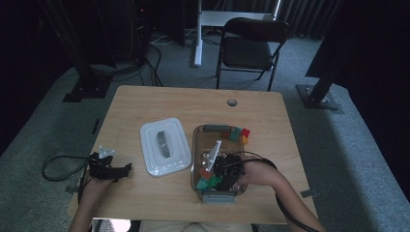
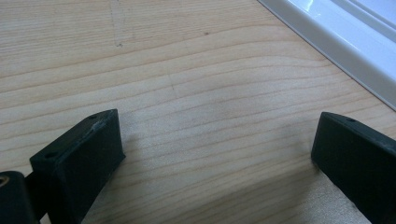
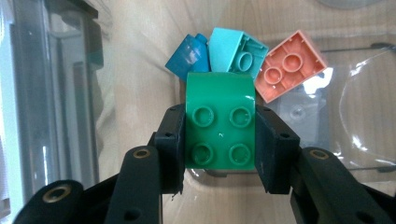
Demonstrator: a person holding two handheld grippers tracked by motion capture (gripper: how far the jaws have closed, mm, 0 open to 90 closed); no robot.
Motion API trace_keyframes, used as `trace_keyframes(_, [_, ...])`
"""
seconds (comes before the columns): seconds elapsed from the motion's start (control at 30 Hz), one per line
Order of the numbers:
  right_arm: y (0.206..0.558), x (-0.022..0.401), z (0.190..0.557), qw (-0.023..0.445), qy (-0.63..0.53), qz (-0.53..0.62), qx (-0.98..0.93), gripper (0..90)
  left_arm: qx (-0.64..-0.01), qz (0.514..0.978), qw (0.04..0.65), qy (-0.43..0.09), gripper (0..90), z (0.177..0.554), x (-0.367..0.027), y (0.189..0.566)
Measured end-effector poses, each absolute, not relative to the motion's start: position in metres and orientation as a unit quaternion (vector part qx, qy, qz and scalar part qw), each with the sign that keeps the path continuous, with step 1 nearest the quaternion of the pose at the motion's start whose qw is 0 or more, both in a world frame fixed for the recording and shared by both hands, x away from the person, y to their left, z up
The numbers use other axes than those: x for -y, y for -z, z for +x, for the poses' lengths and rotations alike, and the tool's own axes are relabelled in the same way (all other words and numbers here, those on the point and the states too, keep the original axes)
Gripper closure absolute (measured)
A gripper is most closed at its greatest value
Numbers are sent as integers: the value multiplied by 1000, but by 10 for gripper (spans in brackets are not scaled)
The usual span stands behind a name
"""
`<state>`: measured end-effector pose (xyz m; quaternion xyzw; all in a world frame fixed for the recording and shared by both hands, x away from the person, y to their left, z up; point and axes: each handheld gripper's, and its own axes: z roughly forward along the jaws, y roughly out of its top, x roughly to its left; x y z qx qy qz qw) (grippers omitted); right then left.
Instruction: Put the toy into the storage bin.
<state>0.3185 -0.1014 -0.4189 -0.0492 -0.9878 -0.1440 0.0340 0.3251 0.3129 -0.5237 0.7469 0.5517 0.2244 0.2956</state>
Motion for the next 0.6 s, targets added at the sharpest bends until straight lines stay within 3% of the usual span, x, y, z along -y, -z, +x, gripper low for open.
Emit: trace_keyframes(0.6, [409, 110, 318, 33, 160, -74, 984, 520, -552, 747, 295, -224, 26, 325, -313, 524])
